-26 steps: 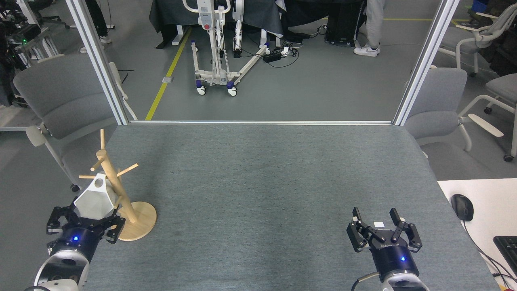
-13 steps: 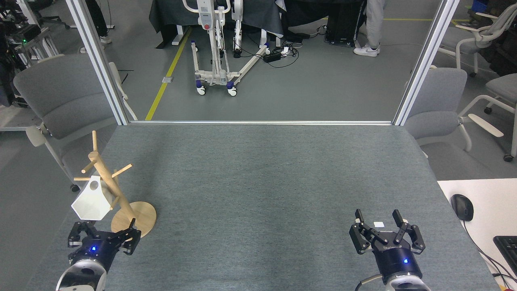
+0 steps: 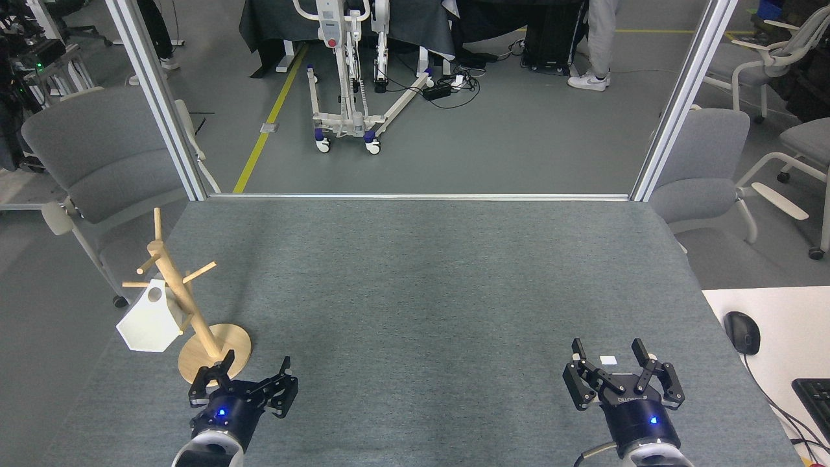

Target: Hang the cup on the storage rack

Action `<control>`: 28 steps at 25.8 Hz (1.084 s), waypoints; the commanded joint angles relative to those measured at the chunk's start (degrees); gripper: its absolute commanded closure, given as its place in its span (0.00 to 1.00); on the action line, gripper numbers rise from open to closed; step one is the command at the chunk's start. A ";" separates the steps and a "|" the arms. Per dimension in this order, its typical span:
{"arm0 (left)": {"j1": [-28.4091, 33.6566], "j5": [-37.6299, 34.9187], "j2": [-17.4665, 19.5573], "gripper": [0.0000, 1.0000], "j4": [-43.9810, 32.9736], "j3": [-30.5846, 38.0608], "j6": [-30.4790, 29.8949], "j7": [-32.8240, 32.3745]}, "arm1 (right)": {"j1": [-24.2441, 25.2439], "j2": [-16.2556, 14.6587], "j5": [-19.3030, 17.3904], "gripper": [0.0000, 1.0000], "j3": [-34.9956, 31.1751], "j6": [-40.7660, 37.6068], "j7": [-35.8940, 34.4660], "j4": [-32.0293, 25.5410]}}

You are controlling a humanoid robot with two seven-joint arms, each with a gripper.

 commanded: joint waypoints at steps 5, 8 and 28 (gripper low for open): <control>-0.49 12.21 -1.21 0.01 -4.12 -16.15 10.32 0.43 | -0.34 -0.53 -0.19 0.00 0.23 -0.05 0.05 -0.32; -0.49 12.47 -1.21 0.01 -6.41 -20.63 12.78 0.34 | -0.60 0.53 -0.10 0.00 -0.04 0.04 0.05 0.03; 5.13 12.56 -0.94 0.01 -16.16 -22.74 14.80 0.69 | -3.42 2.20 -0.46 0.00 0.49 3.73 -0.74 0.03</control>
